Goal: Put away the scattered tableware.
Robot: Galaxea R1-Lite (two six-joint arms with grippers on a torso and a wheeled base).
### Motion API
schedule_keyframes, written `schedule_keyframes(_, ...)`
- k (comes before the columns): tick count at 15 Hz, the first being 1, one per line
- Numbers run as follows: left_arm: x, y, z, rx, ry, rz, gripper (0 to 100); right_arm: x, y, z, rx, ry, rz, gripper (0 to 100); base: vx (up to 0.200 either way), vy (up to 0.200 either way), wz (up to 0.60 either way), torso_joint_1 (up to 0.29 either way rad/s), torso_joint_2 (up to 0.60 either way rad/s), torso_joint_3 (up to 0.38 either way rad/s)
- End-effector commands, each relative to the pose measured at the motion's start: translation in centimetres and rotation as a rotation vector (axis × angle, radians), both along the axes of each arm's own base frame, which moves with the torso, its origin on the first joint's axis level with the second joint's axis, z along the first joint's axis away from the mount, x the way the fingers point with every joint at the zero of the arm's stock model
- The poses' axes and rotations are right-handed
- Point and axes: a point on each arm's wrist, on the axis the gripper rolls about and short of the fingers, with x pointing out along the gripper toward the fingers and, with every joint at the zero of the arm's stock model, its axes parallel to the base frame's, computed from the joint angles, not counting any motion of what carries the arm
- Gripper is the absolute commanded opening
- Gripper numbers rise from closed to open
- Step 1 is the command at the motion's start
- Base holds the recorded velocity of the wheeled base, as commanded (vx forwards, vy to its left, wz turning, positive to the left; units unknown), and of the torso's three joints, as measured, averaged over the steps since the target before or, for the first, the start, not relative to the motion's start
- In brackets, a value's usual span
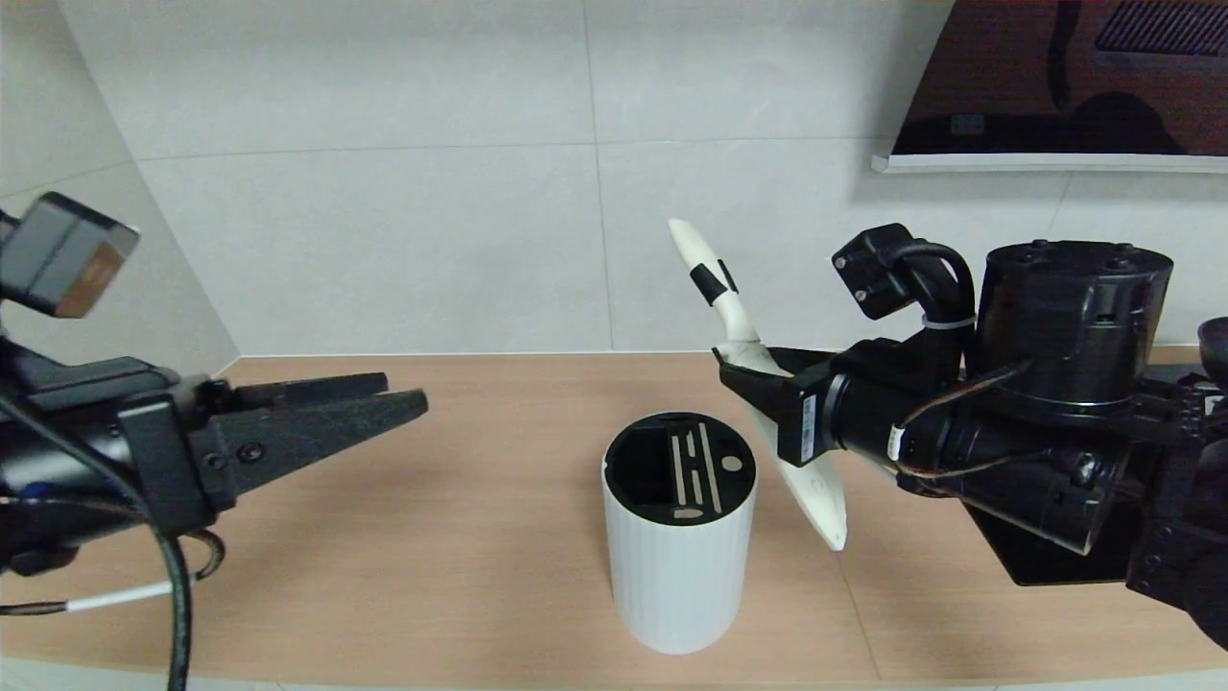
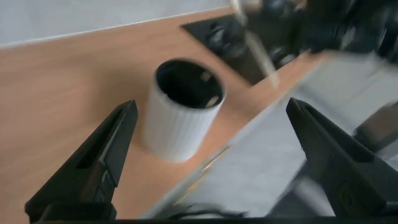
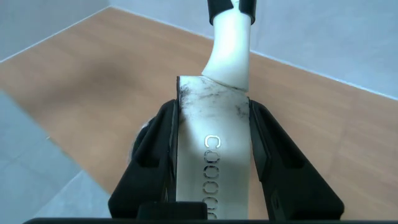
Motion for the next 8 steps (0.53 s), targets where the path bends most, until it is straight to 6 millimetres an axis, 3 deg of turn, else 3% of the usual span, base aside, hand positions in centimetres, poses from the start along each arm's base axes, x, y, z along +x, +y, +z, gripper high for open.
schedule_keyframes(1,2.3,-2.1,-1.3,-0.094,0.125,-0.052,100,-0.8,1.0,-0.1,-0.003,0.000,0.031,0,0.000,0.000,0.00,0.000,0.00,0.000)
schedule_keyframes(6,3.6,-5.7,-1.2,-0.285,0.190,-0.107,100,-2.2,2.5,-0.3,0.010,0.018,0.068,0,0.000,0.000,0.00,0.000,0.00,0.000)
schedule_keyframes(7,4.6,-7.6,-2.0,-0.307,0.180,-0.056,100,-2.6,2.8,-0.3,0.009,0.019,0.079,0,0.000,0.000,0.00,0.000,0.00,0.000)
schedule_keyframes(8,4.9,-8.2,-2.3,-0.313,0.171,-0.039,100,-2.8,3.0,-0.4,0.008,0.020,0.086,0,0.000,0.000,0.00,0.000,0.00,0.000)
